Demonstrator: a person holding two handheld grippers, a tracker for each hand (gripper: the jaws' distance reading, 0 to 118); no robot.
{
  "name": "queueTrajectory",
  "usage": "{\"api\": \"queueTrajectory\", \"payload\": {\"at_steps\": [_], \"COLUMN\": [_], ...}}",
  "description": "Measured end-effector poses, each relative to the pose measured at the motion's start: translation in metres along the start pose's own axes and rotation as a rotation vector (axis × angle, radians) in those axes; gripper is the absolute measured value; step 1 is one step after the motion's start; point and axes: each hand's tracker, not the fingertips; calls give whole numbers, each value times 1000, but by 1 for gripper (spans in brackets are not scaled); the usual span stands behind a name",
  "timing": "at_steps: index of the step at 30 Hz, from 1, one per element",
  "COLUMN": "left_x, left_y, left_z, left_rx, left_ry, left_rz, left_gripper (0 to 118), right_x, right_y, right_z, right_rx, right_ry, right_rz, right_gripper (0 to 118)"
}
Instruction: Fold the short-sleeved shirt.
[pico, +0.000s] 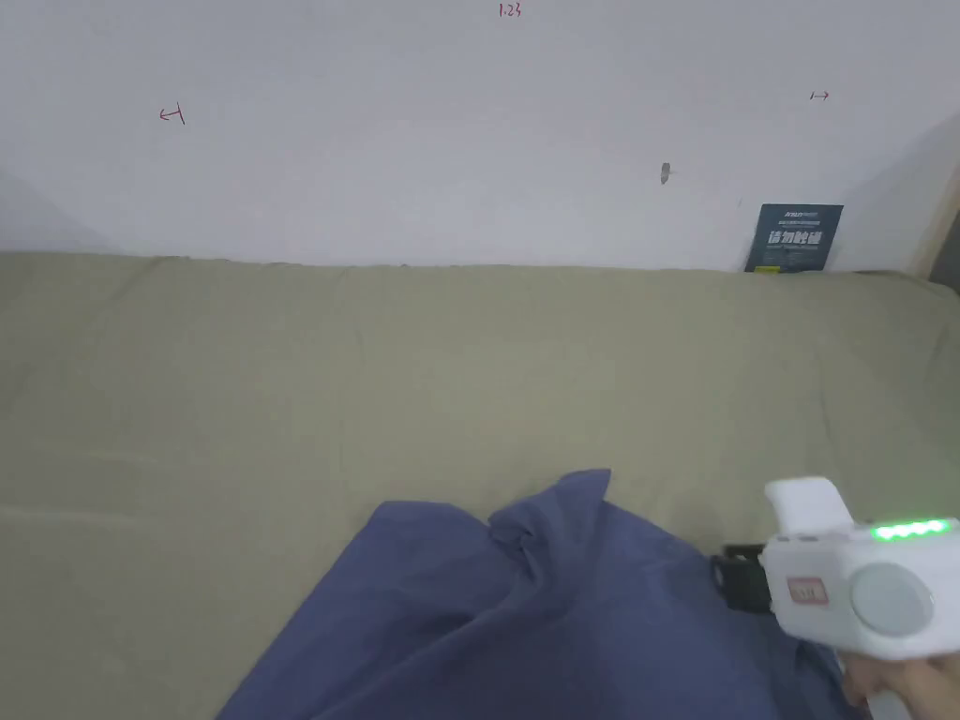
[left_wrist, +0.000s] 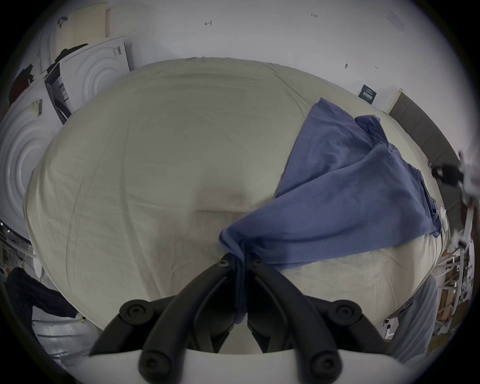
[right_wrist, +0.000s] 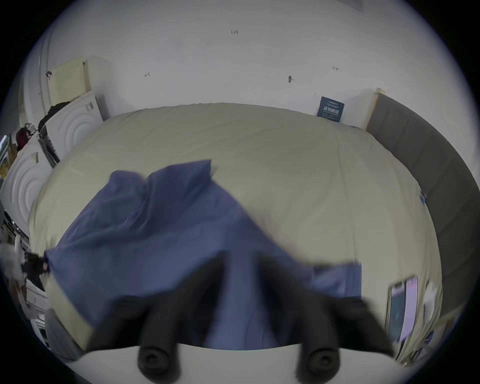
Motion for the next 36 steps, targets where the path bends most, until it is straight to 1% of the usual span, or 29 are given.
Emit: {"api": "queueTrajectory", "payload": {"at_steps": [1, 2, 3, 5, 6, 7, 9, 10, 11, 13, 15, 16, 17, 18, 19, 20, 21, 22, 24, 26, 27, 29, 32, 36], "left_x": [0, -5, -7, -7, -5, -5, -5, -3, -3, -1, -1, -1, -1, -2, -2, -2, -1, 0, 5, 8, 8, 10, 14, 18], "left_y": [0, 0, 1, 2, 2, 3, 4, 4, 5, 5, 4, 4, 6, 5, 6, 6, 7, 7, 8, 9, 9, 11, 19, 41], "left_z": [0, -1, -2, -3, -4, -4, -6, -5, -6, -7, -8, -8, -9, -9, -10, -10, -9, -8, -6, -5, -3, 2, 20, 52], "left_rx": [0, -1, -3, -7, -9, -10, -12, -14, -16, -15, -18, -19, -21, -25, -28, -31, -32, -33, -33, -36, -36, -29, 24, 147], "left_ry": [-1, -2, -4, -8, -8, -8, -5, -7, -7, -5, -3, -3, -3, -4, -5, -5, -4, -2, 13, 27, 33, 39, 43, -41], "left_rz": [2, 7, 10, 6, 0, -4, -11, -9, -9, -6, -13, -14, -12, -9, -7, -2, 1, 1, -3, -5, -7, 5, 15, 88], "left_gripper": [5, 5, 5, 5, 5, 5, 5, 6, 6, 6, 6, 6, 6, 6, 6, 6, 6, 6, 6, 6, 6, 6, 6, 6], "right_x": [2, 4, 1, -3, -6, 2, 0, -1, -9, -14, -10, -11, -12, -14, -11, -10, -11, -11, -22, -25, -13, -5, 10, 31], "right_y": [12, 21, 30, 42, 45, 50, 53, 53, 52, 50, 48, 49, 49, 49, 51, 50, 47, 43, 25, 14, 13, 10, 9, 10], "right_z": [-19, -41, -58, -88, -100, -107, -124, -132, -121, -129, -138, -135, -130, -123, -120, -112, -105, -101, -69, -47, -47, -18, 31, 108], "right_rx": [-48, -92, -83, -176, -185, -190, -211, -234, -236, -277, -296, -299, -298, -284, -277, -249, -228, -218, -198, -170, -151, -107, -29, 109], "right_ry": [8, 11, -10, -12, -21, -2, 22, 48, 57, 50, 63, 61, 63, 66, 76, 91, 58, 65, 68, 64, 65, 93, 83, 76], "right_rz": [19, 33, 51, 80, 76, 76, 72, 79, 86, 100, 80, 83, 97, 108, 117, 126, 135, 142, 135, 150, 126, 81, 64, 29], "right_gripper": [117, 116, 116, 117, 117, 117, 117, 117, 117, 116, 116, 114, 110, 104, 86, 60, 21, 2, 2, 2, 2, 2, 2, 2]}}
